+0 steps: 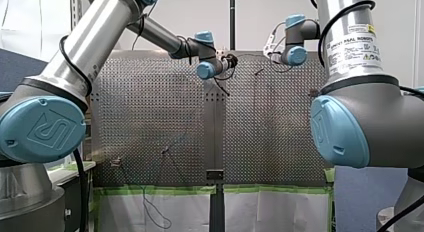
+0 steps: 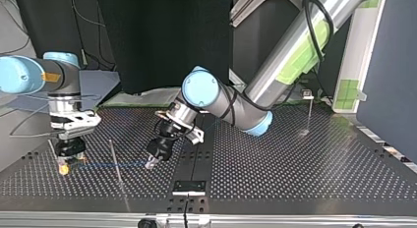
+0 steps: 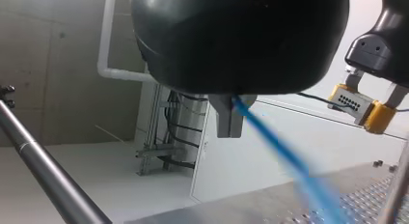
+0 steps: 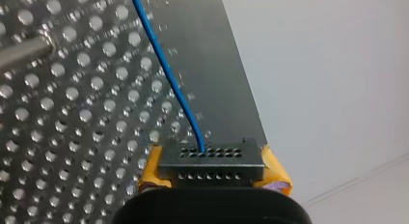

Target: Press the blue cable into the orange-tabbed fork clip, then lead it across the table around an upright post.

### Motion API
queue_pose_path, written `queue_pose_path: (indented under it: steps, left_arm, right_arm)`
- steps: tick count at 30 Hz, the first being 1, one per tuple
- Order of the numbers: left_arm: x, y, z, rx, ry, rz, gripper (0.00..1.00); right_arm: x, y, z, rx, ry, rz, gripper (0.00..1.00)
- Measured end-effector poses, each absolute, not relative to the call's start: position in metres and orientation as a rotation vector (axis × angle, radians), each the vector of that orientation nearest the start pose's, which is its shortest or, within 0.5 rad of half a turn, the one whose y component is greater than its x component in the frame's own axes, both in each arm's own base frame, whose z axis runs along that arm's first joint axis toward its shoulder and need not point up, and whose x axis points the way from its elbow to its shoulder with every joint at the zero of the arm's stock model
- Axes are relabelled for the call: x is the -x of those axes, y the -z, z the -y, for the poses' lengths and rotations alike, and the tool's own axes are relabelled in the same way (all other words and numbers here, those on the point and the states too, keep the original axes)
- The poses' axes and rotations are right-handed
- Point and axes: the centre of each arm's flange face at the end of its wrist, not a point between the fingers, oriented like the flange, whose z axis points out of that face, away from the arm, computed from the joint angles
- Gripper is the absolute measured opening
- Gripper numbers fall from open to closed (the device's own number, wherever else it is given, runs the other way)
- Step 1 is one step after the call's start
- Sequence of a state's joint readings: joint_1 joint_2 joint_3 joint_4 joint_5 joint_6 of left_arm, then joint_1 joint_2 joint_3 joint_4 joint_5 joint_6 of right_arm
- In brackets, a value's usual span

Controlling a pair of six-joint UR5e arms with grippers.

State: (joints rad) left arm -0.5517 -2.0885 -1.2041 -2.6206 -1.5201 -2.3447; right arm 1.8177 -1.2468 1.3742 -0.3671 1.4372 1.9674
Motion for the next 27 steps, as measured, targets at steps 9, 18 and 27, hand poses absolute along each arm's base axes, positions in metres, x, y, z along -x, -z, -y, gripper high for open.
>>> queue_pose_path:
  steps: [9, 18, 27]
  left_arm:
    - [-0.555, -0.37, 0.511, 0.088, 1.157, -1.348, 0.0]
    - [-0.559, -0.367, 0.509, 0.097, 1.139, -1.337, 0.0]
    - [-0.562, -0.367, 0.506, 0.092, 1.067, -1.321, 0.04]
  right_arm:
    - [-0.286, -0.425, 0.6, -1.161, -1.862, 1.174, 0.0]
    - [-0.283, -0.397, 0.61, -1.185, -1.83, 1.219, 0.0]
    - [-0.282, -0.372, 0.61, -1.209, -1.806, 1.26, 0.0]
